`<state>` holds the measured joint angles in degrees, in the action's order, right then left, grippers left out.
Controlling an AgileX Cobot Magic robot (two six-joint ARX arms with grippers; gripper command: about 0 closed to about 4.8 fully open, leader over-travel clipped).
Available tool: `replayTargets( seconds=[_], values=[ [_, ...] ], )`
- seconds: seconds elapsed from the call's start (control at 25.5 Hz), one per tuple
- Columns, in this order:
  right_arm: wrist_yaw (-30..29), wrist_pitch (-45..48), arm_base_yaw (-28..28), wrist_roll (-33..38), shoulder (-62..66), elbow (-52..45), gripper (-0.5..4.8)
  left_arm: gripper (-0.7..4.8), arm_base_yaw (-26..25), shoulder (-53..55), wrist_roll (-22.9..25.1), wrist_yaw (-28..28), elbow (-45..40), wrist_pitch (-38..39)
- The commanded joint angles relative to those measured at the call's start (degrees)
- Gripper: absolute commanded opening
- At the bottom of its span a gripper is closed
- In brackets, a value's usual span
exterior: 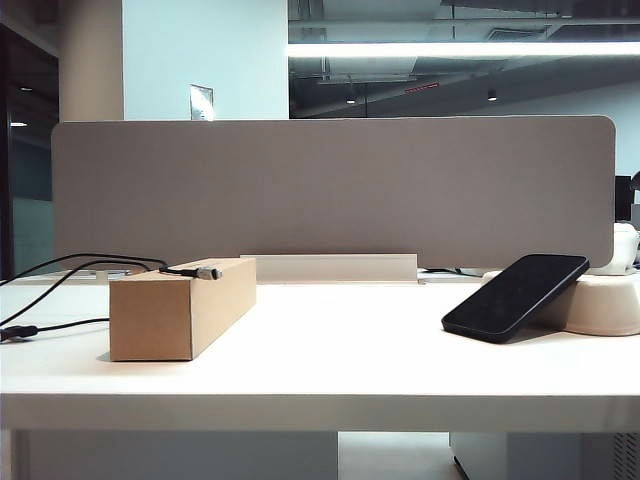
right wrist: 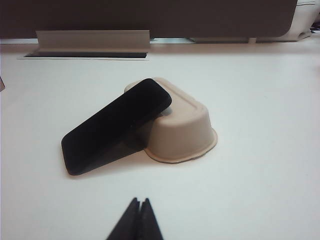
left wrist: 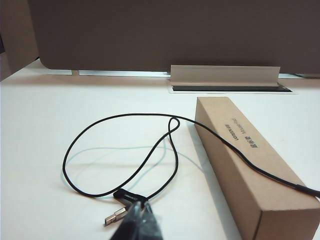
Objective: Pick up the charging cable and the phone, plug the charging cable into the charging port on the phone, and finally place them back on the table.
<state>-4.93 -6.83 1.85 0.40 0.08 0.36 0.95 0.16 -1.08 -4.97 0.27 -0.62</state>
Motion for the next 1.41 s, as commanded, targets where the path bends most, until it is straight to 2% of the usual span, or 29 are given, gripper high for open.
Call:
replayTargets(
  seconds=[0.04,0.75,0.94,1.41],
  values=[
    [0.3,0.6,-0.1,-0.2,-0.1,-0.3,-0.01,-0.06,0.0,0.0,0.2,-0.2,0.2,-0.6],
    [-0.3,2.6,-0.1,-0.1,-0.1,-0.3,-0.01,-0.06,0.0,0.0,-1.1,-0.2,0.2,-0.3],
    [-3.2,5.0,-0.1,6.0,-0.1,-0.3,-0.01,-0.06,0.0,0.0,-1.1,-0.5,0.3,-0.3],
    [-4.2,5.7,-0.1,6.5,0.1,1.0,-0.02,-0.06,0.1,0.4,-1.1,-0.4,3.5,0.2]
  ],
)
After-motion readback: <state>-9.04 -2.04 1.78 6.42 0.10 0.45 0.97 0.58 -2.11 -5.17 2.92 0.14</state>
